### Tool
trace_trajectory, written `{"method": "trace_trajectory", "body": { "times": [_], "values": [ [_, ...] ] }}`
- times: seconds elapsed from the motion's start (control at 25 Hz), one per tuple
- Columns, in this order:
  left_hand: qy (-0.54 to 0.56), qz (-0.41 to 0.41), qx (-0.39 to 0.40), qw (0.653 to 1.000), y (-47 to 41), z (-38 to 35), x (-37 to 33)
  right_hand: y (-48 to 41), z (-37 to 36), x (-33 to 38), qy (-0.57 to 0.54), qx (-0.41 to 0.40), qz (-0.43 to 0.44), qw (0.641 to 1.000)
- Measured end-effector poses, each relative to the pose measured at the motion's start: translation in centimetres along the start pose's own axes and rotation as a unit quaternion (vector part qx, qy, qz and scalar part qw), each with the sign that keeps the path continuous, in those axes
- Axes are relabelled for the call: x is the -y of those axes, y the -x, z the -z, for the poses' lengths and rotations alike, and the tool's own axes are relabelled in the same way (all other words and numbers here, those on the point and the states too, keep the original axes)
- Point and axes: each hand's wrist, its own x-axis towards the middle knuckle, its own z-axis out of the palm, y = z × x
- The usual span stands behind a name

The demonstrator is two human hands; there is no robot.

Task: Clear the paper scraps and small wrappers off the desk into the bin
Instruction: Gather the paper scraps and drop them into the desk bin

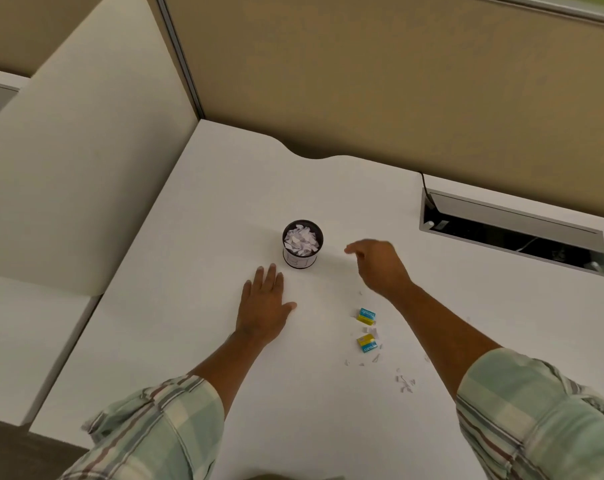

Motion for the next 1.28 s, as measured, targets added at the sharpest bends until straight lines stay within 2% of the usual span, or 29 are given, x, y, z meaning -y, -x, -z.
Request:
{"method": "trace_trajectory", "body": {
  "times": [0.16, 0.32, 0.52, 0.72, 0.88, 0.96, 1.04, 1.12, 1.28],
  "values": [
    [-0.031, -0.059, 0.013, 0.998, 3.6, -2.5, -2.7, 4.1, -1.2, -3.8, 0.112, 0.202, 0.064, 0.971],
    [-0.045, -0.108, 0.06, 0.991, 6.4, -4.2, -6.6, 6.6, -0.5, -6.1, 0.203, 0.245, 0.106, 0.942],
    [-0.065, -0.143, 0.074, 0.985, 9.2, -5.5, -11.4, 11.2, -0.4, -9.1, 0.181, 0.203, 0.086, 0.958],
    [-0.057, -0.138, 0.063, 0.987, 12.0, -8.1, -14.5, 18.1, -3.1, -12.5, 0.131, 0.138, 0.079, 0.979],
    [-0.032, -0.122, 0.048, 0.991, 12.8, -8.4, -15.9, 22.0, -4.6, -14.9, 0.121, 0.137, 0.09, 0.979],
    [0.017, -0.107, -0.002, 0.994, 12.5, -7.7, -16.2, 22.4, -4.6, -15.3, 0.089, 0.125, 0.088, 0.984],
    [0.113, -0.066, -0.053, 0.99, 11.8, -7.2, -15.9, 21.8, -4.2, -15.0, 0.041, 0.097, 0.044, 0.994],
    [0.167, -0.013, -0.052, 0.984, 10.5, -5.8, -15.8, 20.5, -3.7, -14.2, 0.024, 0.051, 0.008, 0.998],
    [0.214, 0.03, -0.08, 0.973, 6.8, -3.2, -16.2, 17.1, -3.2, -11.6, 0.061, 0.005, 0.039, 0.997]
  ]
}}
